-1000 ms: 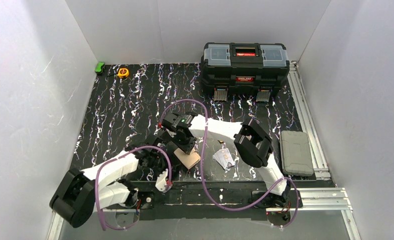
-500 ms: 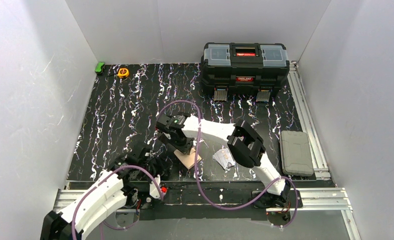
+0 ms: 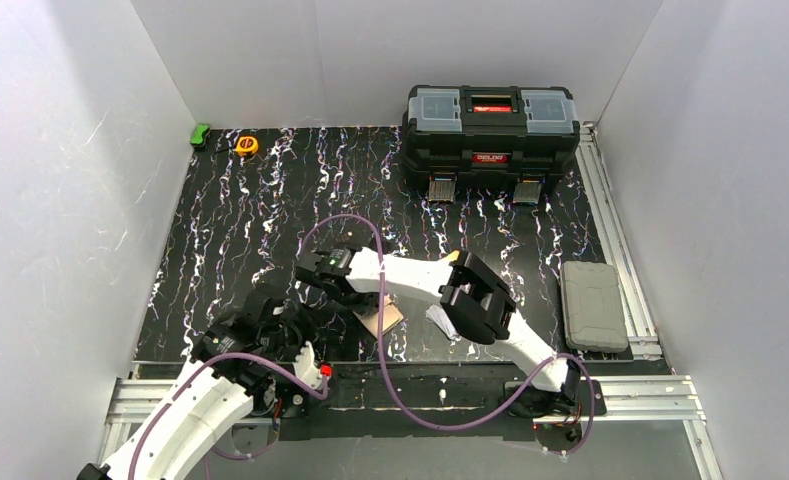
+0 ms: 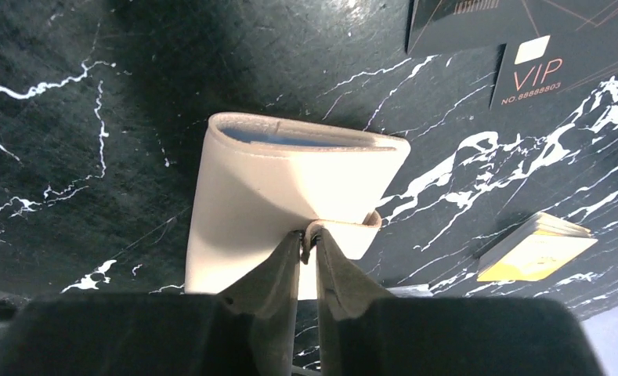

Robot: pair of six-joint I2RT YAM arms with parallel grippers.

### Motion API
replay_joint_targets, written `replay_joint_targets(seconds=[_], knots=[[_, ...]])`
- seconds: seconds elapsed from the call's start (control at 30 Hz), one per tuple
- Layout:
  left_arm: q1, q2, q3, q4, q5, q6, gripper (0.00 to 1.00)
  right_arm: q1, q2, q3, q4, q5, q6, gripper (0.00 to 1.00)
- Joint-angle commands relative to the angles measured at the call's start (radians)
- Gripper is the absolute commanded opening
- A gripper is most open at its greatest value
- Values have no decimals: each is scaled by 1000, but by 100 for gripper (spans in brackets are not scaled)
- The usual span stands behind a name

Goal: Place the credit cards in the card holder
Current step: Close the card holder at the center of the board.

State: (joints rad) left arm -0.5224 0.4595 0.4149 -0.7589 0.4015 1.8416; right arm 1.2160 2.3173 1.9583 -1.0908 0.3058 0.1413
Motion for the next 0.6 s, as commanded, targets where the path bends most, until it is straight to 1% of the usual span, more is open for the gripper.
replay_joint_targets(seconds=[0.0, 0.07, 0.13, 0.27, 0.37, 0.43, 0.5, 0.57], knots=[[8, -7, 49, -34, -51, -34, 29, 54, 169, -89, 105, -128, 59, 23], [10, -3, 55, -23, -65, -34, 29, 73, 172, -85, 102, -110, 59, 26], [10, -4, 60, -18, -67, -32, 29, 86, 175, -83, 102, -95, 59, 32], [10, -7, 58, -13, -71, -21, 29, 90, 176, -84, 107, -106, 59, 32], [10, -5, 59, -5, -83, -9, 28, 100, 171, -81, 102, -82, 51, 32], [10, 2, 70, 0, -87, -8, 28, 98, 148, -94, 104, -49, 49, 34], [10, 16, 85, -5, -92, -15, 28, 85, 102, -120, 116, -45, 49, 41], [10, 32, 100, -14, -96, -24, 28, 70, 44, -148, 137, -72, 50, 51]])
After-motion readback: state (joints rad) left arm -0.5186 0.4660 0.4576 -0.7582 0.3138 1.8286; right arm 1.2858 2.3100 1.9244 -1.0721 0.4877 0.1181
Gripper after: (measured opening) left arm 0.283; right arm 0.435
